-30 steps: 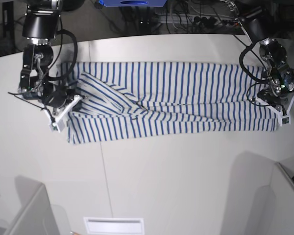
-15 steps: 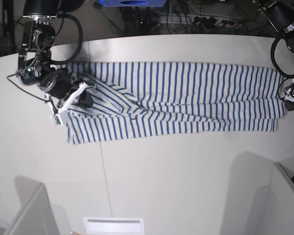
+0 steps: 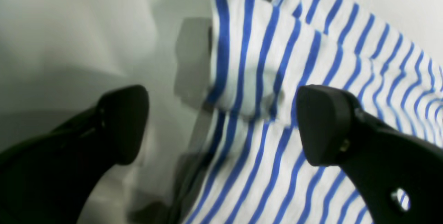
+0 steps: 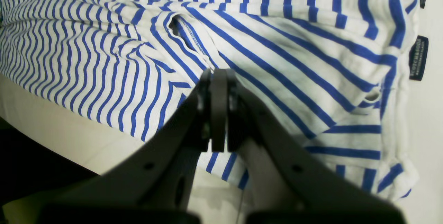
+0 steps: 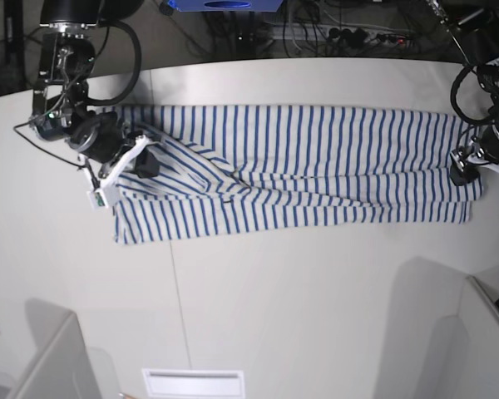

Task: Fold the T-shirt properly
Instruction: 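Move the left gripper to the shirt's sleeve side and grasp the edge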

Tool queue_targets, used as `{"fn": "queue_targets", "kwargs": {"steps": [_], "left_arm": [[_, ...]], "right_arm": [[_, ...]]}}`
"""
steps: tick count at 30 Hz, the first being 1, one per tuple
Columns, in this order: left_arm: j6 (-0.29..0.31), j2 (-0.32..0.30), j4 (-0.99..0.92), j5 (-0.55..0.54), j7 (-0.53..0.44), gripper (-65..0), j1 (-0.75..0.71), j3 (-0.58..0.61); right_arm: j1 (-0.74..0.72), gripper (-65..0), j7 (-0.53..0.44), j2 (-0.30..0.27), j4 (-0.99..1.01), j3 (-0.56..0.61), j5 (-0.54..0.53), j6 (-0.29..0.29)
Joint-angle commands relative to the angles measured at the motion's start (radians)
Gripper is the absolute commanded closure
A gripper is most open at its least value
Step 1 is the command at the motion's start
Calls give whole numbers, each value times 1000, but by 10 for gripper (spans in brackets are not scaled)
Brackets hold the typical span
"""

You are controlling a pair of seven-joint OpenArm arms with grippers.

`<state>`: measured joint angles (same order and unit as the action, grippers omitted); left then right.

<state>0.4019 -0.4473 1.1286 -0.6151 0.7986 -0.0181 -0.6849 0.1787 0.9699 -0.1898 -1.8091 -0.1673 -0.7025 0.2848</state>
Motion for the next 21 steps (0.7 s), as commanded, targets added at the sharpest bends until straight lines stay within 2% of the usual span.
{"fn": "queue_targets", "kwargs": {"steps": [1,6,10,12,15,19,21], "left_arm": [[5,-29,3,-9,-15,-650,11,-2],[5,-26,-8,-13,-51,-650,27,90],[5,-26,-26,-15,-46,-642,28,112],[5,-25,-38,-10,-46,-541,28,112],[5,-25,-78,-10,-46,-347,28,113],[5,-26,-101,-10,-46,0,28,113],[5,-29,-95,-9,-48,0,28,112]], "right_arm": [[-11,0,-18,-6,-14,-4,-16,4],[-9,0,-18,-4,-14,-1,-16,4],[8,0,-18,-4,-18,-7,-16,4],[12,0,-18,-4,-18,-7,-16,4],[23,0,-19,-4,-14,-8,-16,4],[25,0,-19,-4,-16,-8,-16,4],[25,0,-19,-4,-16,-8,-19,4]]}}
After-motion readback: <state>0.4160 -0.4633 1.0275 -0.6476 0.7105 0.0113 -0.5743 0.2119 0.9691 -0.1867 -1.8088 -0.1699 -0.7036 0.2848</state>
